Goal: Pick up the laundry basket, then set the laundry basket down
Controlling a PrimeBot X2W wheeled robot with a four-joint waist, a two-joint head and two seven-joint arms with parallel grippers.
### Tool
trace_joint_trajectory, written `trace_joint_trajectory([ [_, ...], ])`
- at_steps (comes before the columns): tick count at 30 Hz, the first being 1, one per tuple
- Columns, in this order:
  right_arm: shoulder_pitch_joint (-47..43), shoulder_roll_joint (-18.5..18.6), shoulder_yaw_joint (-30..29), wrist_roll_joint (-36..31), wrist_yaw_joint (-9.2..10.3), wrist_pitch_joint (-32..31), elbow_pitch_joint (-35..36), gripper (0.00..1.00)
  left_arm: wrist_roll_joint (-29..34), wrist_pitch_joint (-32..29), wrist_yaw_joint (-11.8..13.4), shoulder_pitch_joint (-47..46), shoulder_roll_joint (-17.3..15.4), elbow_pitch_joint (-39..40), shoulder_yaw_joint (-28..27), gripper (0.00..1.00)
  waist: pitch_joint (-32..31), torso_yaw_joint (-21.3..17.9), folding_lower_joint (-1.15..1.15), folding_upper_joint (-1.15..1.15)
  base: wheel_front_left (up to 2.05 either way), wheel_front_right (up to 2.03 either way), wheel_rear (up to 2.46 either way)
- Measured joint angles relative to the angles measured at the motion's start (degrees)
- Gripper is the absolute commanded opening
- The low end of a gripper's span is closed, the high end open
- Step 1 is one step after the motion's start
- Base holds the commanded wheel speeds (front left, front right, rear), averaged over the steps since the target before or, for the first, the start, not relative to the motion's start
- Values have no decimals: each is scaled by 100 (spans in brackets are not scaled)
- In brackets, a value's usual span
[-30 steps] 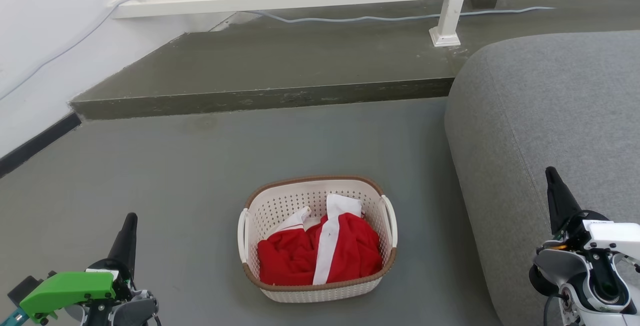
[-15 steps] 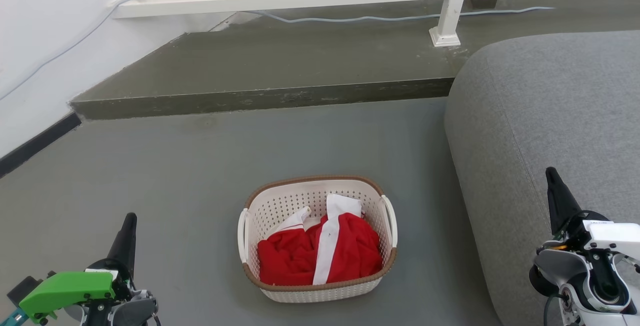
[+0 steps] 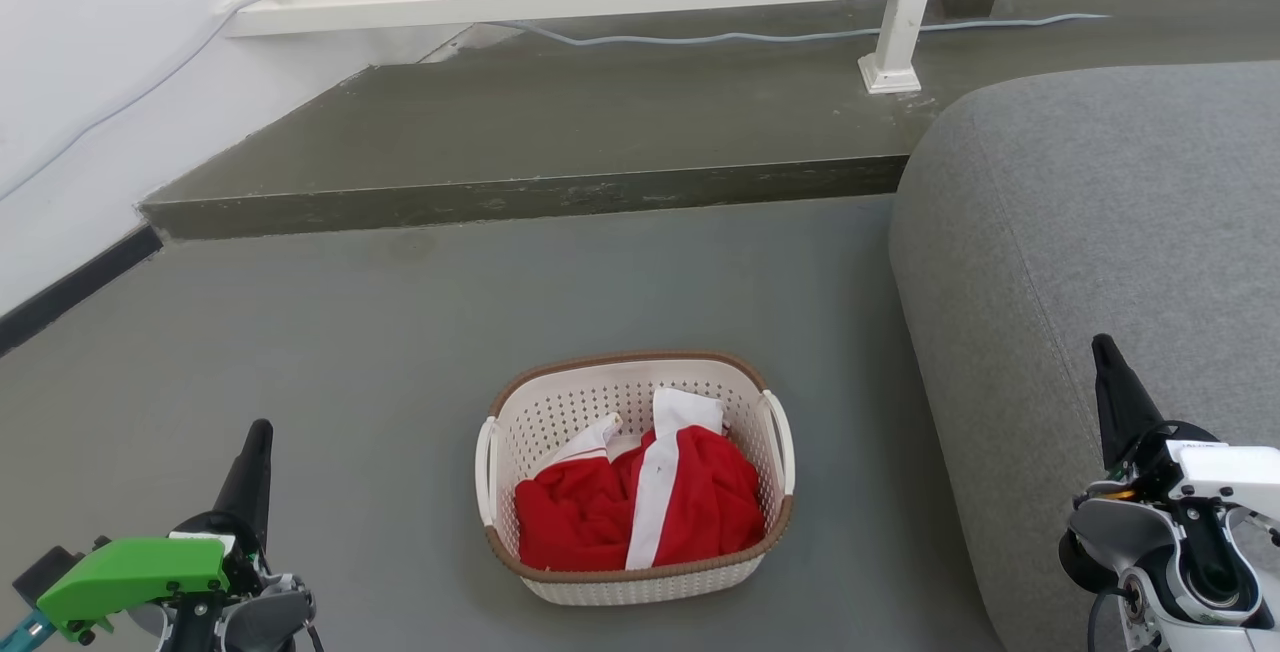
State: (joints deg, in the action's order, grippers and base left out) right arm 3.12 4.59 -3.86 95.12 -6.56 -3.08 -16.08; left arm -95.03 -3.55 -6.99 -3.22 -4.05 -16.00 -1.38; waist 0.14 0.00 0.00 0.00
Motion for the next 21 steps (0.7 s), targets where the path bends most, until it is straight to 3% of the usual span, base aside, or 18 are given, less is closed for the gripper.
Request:
trace_joint_trajectory([
  [21, 1, -2, -12, 0, -15, -8, -4, 0, 0, -1, -2, -5, 0, -5, -5, 0, 0, 0, 0, 0, 0, 0, 0],
])
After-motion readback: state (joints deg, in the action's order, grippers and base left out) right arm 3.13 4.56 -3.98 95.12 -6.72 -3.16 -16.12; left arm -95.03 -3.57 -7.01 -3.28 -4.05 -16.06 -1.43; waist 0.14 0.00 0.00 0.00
